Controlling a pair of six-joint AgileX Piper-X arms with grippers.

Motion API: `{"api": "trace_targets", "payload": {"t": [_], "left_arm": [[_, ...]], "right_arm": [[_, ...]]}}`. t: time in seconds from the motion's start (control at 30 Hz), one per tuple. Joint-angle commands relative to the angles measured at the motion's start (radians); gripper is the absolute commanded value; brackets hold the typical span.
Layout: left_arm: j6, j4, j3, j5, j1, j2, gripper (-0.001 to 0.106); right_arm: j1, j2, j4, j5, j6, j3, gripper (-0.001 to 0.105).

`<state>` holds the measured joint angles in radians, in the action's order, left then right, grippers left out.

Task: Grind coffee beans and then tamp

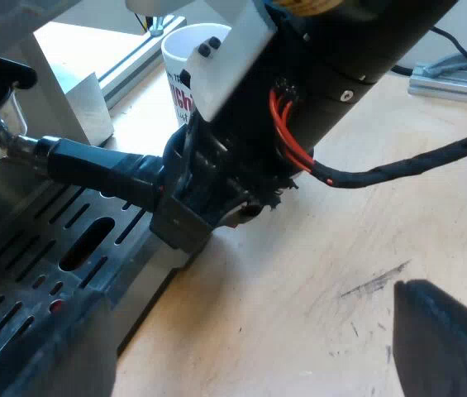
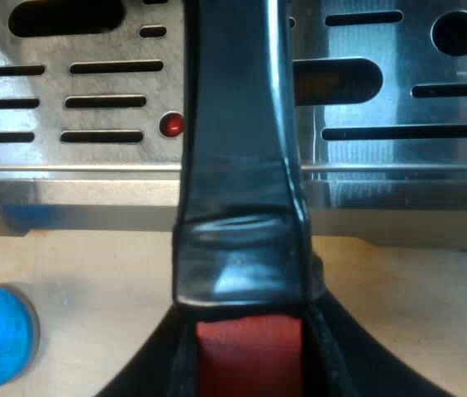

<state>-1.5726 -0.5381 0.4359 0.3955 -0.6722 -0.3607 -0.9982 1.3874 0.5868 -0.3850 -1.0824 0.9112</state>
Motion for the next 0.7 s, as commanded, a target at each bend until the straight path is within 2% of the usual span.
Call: {"api": "trace_targets", "payload": {"t": [0.03, 0.33, 0.57, 0.7], "left_arm": [[0.002, -0.013, 0.003, -0.003, -0.003, 0.002, 0.071], [0.002, -0.026, 0.003, -0.003, -0.003, 0.002, 0.071], [0.002, -0.026, 0.003, -0.003, -0.003, 0.002, 0.071], [0.002, -0.026, 0.003, -0.003, -0.003, 0.002, 0.071]], "right_arm": [[-0.006, -0.004, -0.029, 0.051, -0.043, 0.002, 0.0], [-0.018, -0.004, -0.029, 0.043, -0.043, 0.002, 0.0], [-0.07, -0.004, -0.029, -0.071, -0.038, 0.002, 0.0], [-0.093, -0.004, -0.025, -0.108, -0.004, 0.002, 0.0]]}}
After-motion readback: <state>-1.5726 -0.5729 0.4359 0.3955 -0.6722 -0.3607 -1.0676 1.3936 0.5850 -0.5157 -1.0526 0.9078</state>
